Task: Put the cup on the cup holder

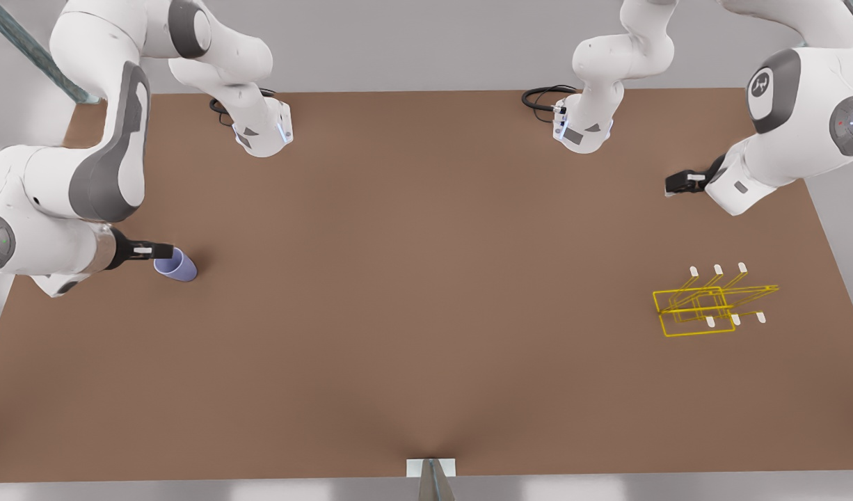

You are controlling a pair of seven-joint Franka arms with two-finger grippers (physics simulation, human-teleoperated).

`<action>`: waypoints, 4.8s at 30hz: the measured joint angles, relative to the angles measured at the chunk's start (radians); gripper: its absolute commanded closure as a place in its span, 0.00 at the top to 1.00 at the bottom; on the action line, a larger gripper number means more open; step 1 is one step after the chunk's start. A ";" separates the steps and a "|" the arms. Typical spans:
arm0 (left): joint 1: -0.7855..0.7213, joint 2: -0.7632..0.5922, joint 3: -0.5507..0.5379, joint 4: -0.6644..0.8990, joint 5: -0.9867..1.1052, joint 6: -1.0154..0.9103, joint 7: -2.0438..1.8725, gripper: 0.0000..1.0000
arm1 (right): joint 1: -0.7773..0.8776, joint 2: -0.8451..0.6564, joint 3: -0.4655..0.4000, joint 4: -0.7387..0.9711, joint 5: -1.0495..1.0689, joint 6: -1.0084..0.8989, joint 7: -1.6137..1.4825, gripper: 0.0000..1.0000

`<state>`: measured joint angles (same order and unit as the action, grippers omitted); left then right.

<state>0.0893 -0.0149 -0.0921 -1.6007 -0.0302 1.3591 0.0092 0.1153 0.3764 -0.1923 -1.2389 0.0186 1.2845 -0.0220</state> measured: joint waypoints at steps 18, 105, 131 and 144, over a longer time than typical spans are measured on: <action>-0.025 0.066 -0.003 0.048 0.000 0.265 0.020 1.00 | 0.187 -0.253 -0.062 -0.776 0.058 0.328 -0.029 1.00; -0.042 0.252 -0.193 0.112 -0.005 0.383 -0.383 1.00 | 0.398 0.372 0.327 -0.125 1.004 0.988 -0.251 0.21; -0.252 0.499 -0.286 0.112 0.153 0.720 -2.217 1.00 | 0.525 0.803 0.533 0.352 1.070 1.442 -0.030 1.00; -0.264 0.582 -0.286 0.029 0.160 0.839 -2.362 1.00 | 0.337 0.114 -0.134 0.043 0.313 0.609 0.003 1.00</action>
<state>-0.1748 0.5668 -0.3785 -1.5716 0.1298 2.1981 -2.3530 0.4521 0.4905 -0.3264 -1.1959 0.3318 1.8930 -0.0188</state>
